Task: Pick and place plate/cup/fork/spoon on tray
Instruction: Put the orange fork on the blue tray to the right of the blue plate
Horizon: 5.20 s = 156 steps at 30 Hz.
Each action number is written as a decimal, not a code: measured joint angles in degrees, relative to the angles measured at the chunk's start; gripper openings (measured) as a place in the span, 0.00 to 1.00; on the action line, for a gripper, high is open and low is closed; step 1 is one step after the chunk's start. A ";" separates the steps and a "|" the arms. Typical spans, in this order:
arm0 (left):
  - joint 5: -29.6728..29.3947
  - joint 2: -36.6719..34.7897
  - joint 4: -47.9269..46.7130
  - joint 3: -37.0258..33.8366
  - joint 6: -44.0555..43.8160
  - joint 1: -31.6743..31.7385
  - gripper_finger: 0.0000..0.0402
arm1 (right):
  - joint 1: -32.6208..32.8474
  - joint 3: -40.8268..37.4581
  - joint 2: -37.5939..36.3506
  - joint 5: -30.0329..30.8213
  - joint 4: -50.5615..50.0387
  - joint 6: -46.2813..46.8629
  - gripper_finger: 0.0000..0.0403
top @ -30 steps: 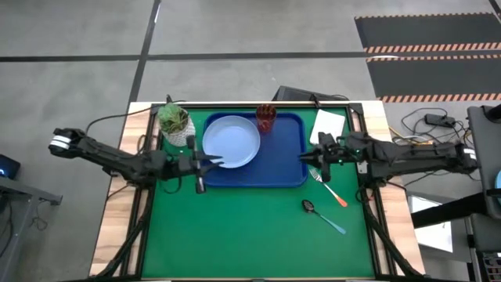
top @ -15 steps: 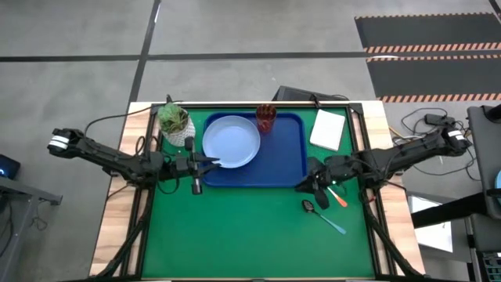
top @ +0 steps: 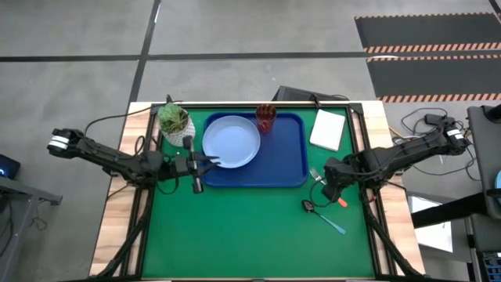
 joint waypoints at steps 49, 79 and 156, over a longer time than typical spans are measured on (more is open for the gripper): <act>-5.20 0.34 12.55 -1.79 25.17 5.90 0.11 | -0.02 -5.40 21.42 5.95 14.74 6.71 0.12; -5.65 0.65 12.39 -2.34 25.60 5.90 0.11 | -5.26 24.16 21.61 19.96 3.78 23.07 0.03; -19.39 0.33 12.39 -2.91 30.18 5.86 0.11 | -33.75 34.83 52.87 2.63 4.31 4.60 0.03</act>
